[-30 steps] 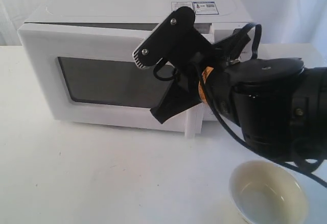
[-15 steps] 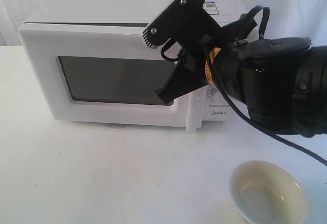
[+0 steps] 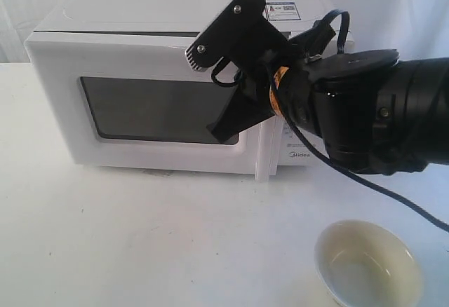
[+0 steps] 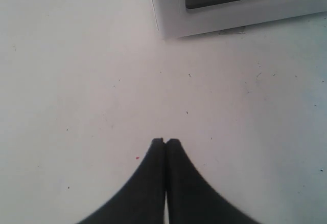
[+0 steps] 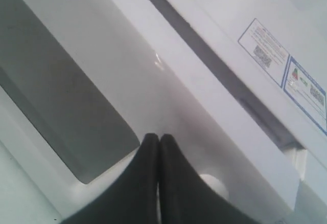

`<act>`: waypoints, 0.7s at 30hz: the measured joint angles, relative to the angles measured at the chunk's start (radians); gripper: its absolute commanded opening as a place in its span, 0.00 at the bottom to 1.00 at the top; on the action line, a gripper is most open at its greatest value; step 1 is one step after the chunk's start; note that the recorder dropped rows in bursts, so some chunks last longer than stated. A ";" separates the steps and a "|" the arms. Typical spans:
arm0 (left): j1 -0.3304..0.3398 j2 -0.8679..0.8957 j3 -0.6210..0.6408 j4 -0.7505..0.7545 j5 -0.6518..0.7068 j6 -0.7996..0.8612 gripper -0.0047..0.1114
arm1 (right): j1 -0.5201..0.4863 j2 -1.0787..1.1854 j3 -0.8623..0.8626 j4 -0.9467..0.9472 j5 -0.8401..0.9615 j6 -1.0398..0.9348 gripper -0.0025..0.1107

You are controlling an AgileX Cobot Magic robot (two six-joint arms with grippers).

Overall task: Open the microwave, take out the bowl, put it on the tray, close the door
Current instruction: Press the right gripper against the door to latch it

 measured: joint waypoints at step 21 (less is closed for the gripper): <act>0.000 0.000 0.000 0.000 0.000 0.000 0.04 | -0.027 0.048 -0.053 -0.002 -0.026 0.002 0.02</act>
